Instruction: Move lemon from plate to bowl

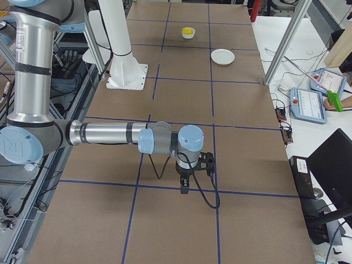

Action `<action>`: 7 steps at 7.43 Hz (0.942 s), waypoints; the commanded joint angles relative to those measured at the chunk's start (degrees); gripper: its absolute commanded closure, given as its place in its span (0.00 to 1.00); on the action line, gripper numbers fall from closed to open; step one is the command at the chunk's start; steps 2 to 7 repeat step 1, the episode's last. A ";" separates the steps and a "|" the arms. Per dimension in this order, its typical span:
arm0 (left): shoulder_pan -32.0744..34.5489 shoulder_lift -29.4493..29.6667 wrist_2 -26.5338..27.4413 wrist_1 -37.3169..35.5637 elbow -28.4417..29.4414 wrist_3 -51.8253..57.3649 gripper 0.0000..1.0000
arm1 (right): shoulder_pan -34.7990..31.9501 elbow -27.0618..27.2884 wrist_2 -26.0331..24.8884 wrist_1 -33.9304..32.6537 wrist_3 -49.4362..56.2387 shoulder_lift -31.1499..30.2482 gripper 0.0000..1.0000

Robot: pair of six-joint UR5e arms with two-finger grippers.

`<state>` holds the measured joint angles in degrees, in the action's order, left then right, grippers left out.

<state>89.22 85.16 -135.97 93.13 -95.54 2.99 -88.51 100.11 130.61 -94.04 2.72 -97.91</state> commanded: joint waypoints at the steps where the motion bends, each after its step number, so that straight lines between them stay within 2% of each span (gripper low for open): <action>1: -0.01 0.00 0.00 0.03 0.00 0.00 0.00 | 0.00 0.00 0.00 0.00 0.00 0.00 0.00; 7: -0.01 0.00 0.00 0.03 0.00 0.00 0.00 | 0.00 0.00 0.00 0.00 0.00 0.00 0.00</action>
